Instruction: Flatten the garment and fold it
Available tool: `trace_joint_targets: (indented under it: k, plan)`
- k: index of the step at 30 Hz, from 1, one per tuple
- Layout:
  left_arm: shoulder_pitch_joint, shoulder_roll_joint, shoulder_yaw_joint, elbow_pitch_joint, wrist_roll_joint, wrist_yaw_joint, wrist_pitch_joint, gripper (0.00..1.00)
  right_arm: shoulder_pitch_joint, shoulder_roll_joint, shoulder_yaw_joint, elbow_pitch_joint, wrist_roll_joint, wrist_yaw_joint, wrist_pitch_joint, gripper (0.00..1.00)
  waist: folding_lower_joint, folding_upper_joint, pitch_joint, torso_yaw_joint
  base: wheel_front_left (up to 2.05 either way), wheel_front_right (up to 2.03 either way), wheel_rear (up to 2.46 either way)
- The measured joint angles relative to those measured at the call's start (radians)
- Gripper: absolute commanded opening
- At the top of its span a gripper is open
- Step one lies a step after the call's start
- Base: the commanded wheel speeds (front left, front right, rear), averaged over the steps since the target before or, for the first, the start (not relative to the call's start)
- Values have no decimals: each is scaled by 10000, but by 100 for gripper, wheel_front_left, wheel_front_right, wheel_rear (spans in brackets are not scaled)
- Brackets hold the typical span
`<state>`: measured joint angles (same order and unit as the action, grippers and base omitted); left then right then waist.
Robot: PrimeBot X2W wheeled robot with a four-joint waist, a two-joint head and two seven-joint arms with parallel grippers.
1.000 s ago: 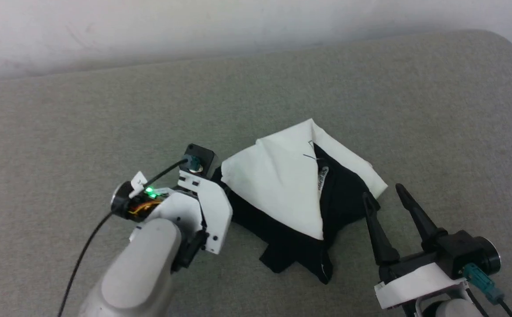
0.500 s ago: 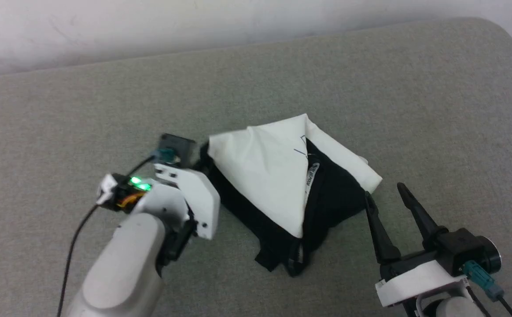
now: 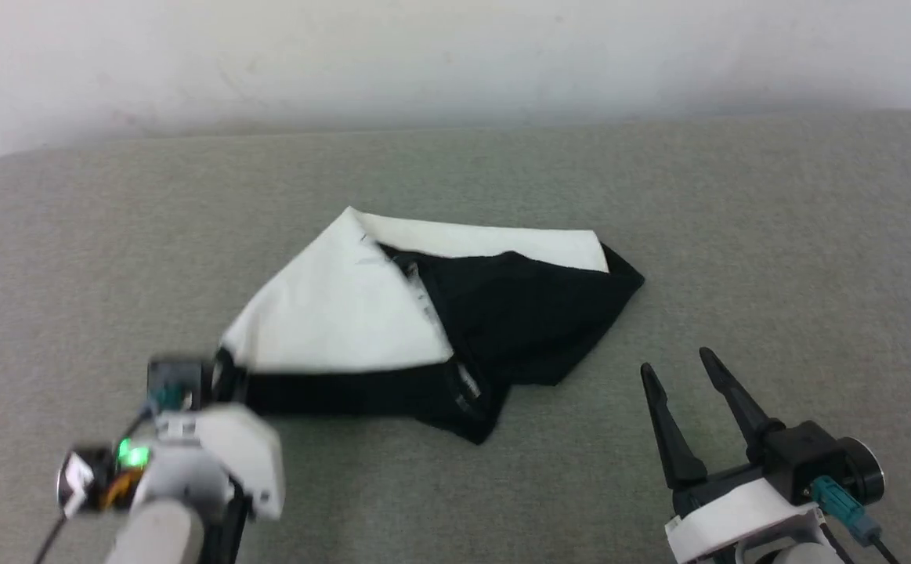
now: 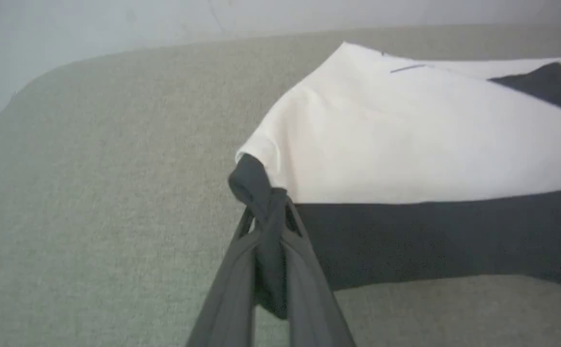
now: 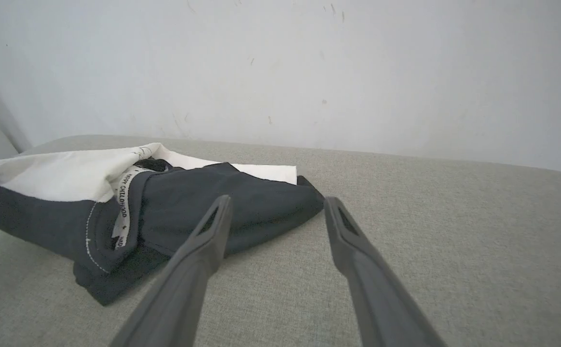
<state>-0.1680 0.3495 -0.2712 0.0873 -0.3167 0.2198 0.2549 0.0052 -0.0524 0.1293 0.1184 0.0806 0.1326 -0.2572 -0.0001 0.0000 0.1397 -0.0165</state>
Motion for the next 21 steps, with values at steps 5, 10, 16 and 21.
trace_joint_targets:
  k: [5, 10, 16, 21]
  plan:
    - [571, -291, -25, 761, 4, 297, -729, 100, -7, 2, -50, 157, -196, 0, 0, 100, -1, 0, -214, 212, 0, 0, 0]
    - [313, -692, -326, 606, 71, -366, -3225, 100, -209, -73, -245, 462, -307, 0, 527, 100, 0, 0, -401, 528, 0, 0, 0]
    - [282, -780, -734, 558, 759, -604, -4997, 100, -1409, -828, 6, 1068, 44, 0, 3555, 100, 0, 0, -597, 1088, 0, 0, 0]
    - [704, -1156, -848, 228, 926, -612, -5116, 100, -2378, -1313, 288, 2013, 629, 0, 6054, 100, 1, 0, -657, 1640, 0, 0, 0]
